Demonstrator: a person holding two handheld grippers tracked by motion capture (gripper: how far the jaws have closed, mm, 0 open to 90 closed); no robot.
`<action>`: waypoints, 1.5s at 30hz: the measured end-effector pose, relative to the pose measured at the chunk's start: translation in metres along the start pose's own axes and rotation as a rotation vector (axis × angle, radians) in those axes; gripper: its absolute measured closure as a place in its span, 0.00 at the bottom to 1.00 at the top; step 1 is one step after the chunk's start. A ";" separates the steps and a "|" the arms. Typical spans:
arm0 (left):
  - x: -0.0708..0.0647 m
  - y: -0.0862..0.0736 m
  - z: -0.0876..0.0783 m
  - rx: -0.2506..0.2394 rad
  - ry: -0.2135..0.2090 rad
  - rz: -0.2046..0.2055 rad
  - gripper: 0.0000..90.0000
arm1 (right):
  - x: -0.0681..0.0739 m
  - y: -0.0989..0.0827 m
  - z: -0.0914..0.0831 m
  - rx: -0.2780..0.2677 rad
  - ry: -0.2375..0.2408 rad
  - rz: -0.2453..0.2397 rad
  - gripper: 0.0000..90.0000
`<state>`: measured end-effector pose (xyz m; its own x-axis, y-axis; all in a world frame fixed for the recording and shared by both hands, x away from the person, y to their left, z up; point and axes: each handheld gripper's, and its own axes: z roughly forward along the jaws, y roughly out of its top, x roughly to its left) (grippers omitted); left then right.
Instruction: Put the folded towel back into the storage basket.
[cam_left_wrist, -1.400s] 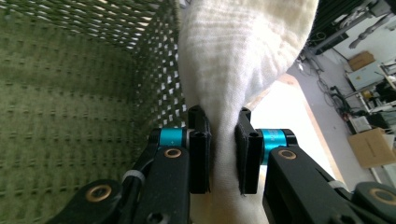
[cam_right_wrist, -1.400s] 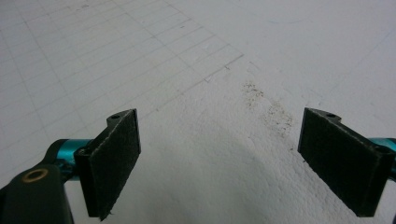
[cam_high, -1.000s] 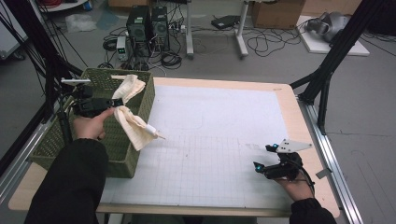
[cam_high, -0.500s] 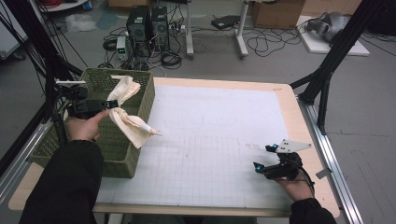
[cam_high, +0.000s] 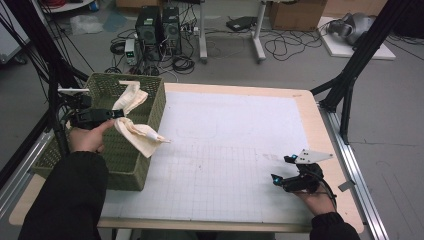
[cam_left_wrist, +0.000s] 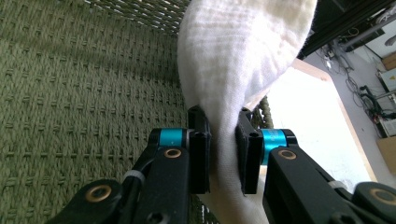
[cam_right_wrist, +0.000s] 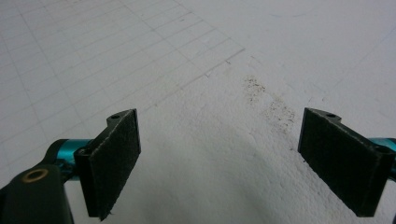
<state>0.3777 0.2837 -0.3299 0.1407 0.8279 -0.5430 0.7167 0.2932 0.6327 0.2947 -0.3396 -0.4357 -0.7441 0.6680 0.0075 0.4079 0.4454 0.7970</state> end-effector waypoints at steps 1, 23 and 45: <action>0.000 0.000 0.000 0.000 0.000 0.000 0.87 | 0.000 0.000 0.000 -0.002 0.000 -0.002 0.14; 0.021 -0.001 -0.014 0.044 0.050 0.013 0.87 | 0.000 0.000 0.000 0.004 0.000 -0.002 0.14; 0.014 -0.002 0.031 0.277 0.397 0.297 0.87 | 0.000 0.000 0.006 0.023 0.004 -0.010 0.14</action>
<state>0.3996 0.2799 -0.3554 0.1348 0.9876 -0.0807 0.8452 -0.0721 0.5296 0.2974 -0.3363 -0.4395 -0.7501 0.6613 0.0019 0.4124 0.4655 0.7831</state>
